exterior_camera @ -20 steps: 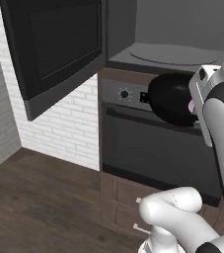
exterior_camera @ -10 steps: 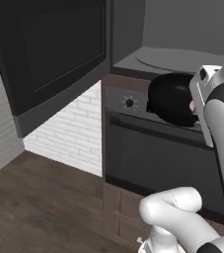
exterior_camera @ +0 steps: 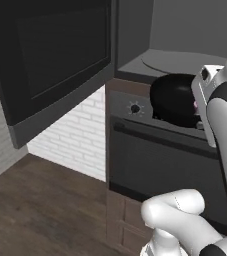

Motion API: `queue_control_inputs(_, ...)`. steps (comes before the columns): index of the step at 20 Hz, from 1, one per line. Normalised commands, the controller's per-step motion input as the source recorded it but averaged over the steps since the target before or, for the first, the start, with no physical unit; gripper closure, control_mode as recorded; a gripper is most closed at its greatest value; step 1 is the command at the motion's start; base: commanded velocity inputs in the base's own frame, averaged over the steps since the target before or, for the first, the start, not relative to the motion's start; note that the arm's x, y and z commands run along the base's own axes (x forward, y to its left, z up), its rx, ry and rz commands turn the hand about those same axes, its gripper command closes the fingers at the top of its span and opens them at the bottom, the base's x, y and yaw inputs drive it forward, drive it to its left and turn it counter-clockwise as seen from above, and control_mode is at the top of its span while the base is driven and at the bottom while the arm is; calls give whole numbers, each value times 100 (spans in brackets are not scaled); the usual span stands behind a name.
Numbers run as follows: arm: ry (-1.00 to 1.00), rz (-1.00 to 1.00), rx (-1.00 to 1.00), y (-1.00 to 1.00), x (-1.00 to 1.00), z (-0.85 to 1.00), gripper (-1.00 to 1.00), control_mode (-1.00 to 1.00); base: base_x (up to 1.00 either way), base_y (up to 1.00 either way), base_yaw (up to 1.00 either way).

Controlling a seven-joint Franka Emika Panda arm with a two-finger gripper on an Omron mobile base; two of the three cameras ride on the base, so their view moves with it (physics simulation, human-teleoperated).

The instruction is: Pick the onion from the sink and place it in the bowl. Then pick the bowl and place it in the microwave. Then close the microwave door and press the start button.

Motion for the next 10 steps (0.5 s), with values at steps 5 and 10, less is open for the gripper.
queue_control_inputs(5, 0, 0, 0, 0, 0, 0, 100, 100, -23, 11, 15)
queue_control_inputs(10, 0, 0, 0, 0, 0, 0, 100, 100, -6, 2, 26)
